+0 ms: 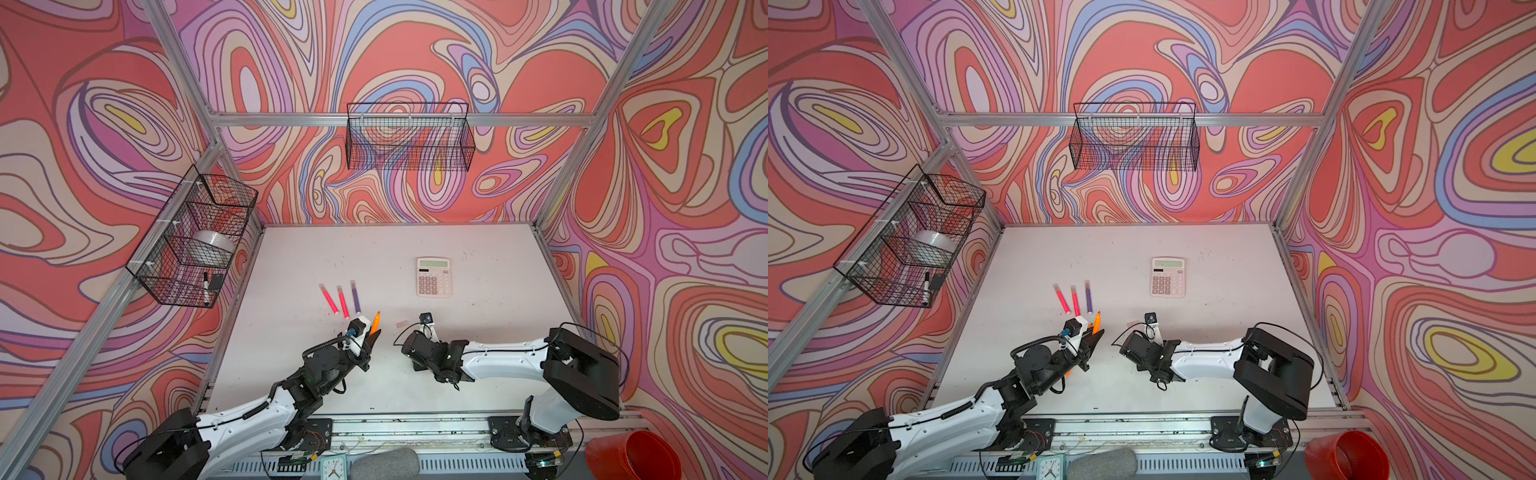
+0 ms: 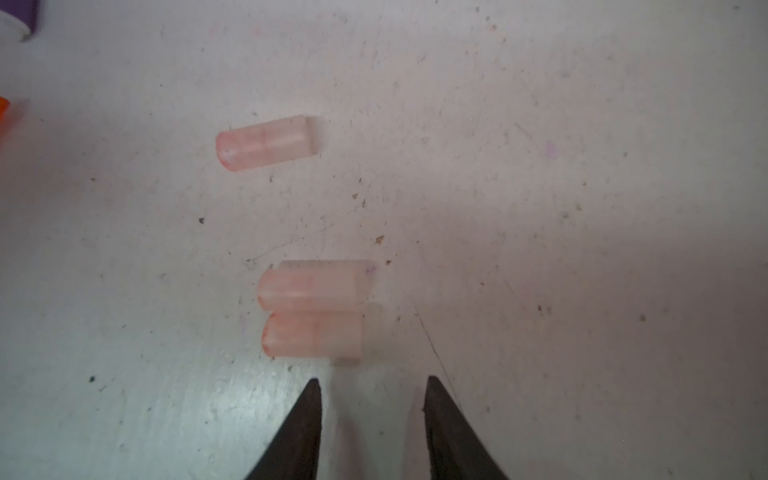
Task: Insert the pens into the pen caps
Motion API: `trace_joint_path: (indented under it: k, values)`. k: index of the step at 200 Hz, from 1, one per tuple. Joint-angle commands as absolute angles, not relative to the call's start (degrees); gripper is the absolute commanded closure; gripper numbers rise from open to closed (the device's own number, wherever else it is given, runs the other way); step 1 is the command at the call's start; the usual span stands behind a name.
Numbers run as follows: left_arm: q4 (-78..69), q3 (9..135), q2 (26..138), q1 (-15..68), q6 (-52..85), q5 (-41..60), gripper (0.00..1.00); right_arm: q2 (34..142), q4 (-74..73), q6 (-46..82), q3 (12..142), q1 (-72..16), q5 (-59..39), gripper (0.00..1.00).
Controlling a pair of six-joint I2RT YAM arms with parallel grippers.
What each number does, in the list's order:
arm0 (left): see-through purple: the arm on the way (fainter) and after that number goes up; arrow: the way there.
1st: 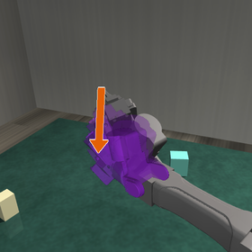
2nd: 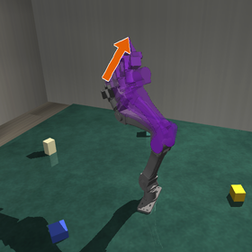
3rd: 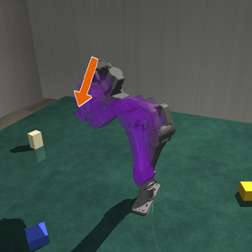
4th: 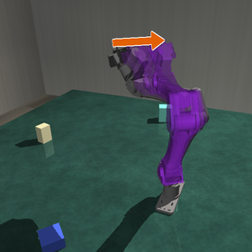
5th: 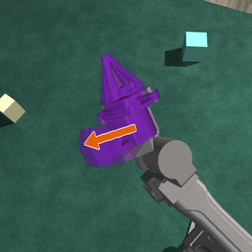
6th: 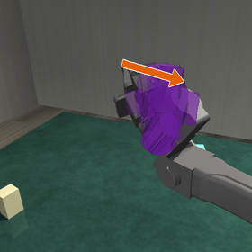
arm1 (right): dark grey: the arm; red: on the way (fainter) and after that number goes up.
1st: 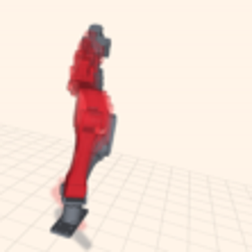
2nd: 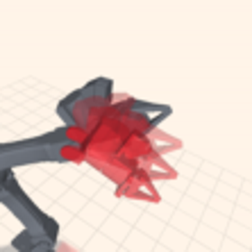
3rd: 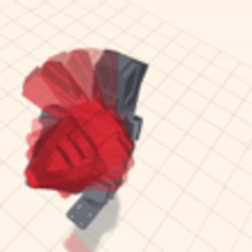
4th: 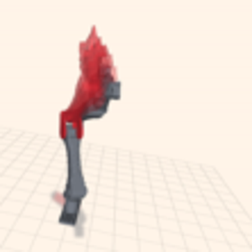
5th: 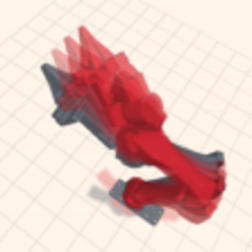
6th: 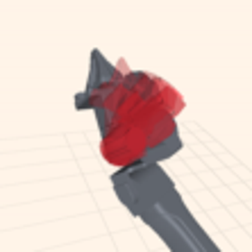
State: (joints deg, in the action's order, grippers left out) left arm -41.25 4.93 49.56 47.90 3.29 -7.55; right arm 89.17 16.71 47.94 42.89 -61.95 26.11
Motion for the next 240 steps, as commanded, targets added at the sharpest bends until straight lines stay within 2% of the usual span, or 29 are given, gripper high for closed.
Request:
trace_joint_path:
  k: [1, 14, 28, 56, 80, 124, 240]
  values:
    - [-41.2, 3.5, 48.9, 47.7, 4.6, -13.2, 1.0, 83.3, 17.3, 48.0, 44.7, -61.5, 29.8, 0.48]
    - [-40.7, 3.5, 48.9, 47.8, 5.6, -15.3, 1.0, 81.9, 14.0, 47.8, 45.0, -60.7, 28.9, 0.43]
    - [-39.4, 3.7, 48.9, 47.7, 6.7, -17.6, 1.0, 82.8, 10.6, 48.4, 45.8, -58.6, 26.4, 0.41]
    - [-38.6, 3.6, 48.6, 47.7, 8.1, -19.0, 1.0, 89.5, 9.2, 50.7, 51.1, -55.0, 23.4, 0.38]
    - [-37.9, 3.2, 47.9, 47.8, 8.5, -18.7, 1.0, 95.9, 12.9, 53.9, 56.8, -54.6, 25.1, 0.34]
    - [-34.9, 3.2, 45.0, 47.7, 8.5, -18.5, 1.0, 105.5, 11.9, 57.0, 61.2, -52.2, 19.8, 0.37]
    - [-33.6, 2.6, 43.2, 47.7, 8.4, -19.2, 1.0, 118.3, 10.8, 55.0, 71.3, -50.7, 14.2, 0.42]
